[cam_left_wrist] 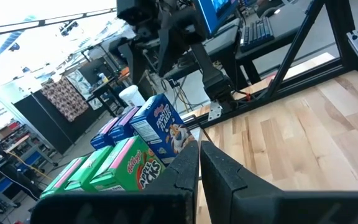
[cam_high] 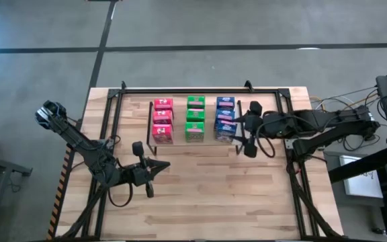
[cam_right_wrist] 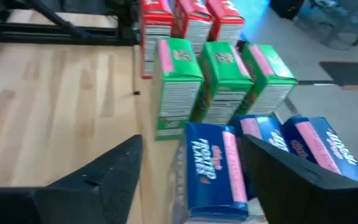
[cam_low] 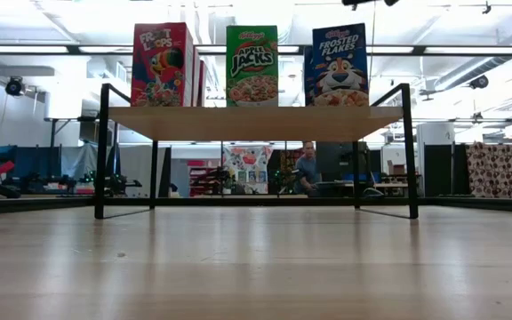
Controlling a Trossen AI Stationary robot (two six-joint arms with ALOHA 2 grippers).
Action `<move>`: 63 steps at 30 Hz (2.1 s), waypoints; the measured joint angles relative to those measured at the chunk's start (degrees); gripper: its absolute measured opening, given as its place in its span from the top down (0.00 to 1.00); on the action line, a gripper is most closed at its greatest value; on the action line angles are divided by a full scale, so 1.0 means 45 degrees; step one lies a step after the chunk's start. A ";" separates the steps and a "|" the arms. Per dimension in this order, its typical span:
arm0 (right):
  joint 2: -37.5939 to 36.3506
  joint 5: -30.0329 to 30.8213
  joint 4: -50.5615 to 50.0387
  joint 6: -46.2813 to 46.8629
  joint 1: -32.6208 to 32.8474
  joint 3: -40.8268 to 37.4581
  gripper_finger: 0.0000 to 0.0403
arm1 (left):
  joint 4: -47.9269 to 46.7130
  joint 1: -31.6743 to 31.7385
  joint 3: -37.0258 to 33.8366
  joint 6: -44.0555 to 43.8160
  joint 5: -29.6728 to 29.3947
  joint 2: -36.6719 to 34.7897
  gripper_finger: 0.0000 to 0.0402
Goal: Stack cereal on shelf
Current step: Put the blue cereal box on the shelf, aligned with the other blue cereal boxes
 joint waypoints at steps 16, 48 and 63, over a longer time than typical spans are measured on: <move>0.0182 0.0942 -0.4553 0.2711 0.0190 0.0085 0.97 | -0.0002 0.0000 0.0000 0.0405 0.0000 0.0000 1.00; 0.0808 0.2296 -0.2753 0.1253 0.0137 -0.0186 0.98 | 0.0012 0.0004 0.0000 0.0302 0.0001 0.0039 1.00; 0.0979 0.2593 -0.2885 0.0933 0.0137 0.0035 0.98 | 0.0013 0.0000 0.0000 0.0244 0.0005 0.0039 1.00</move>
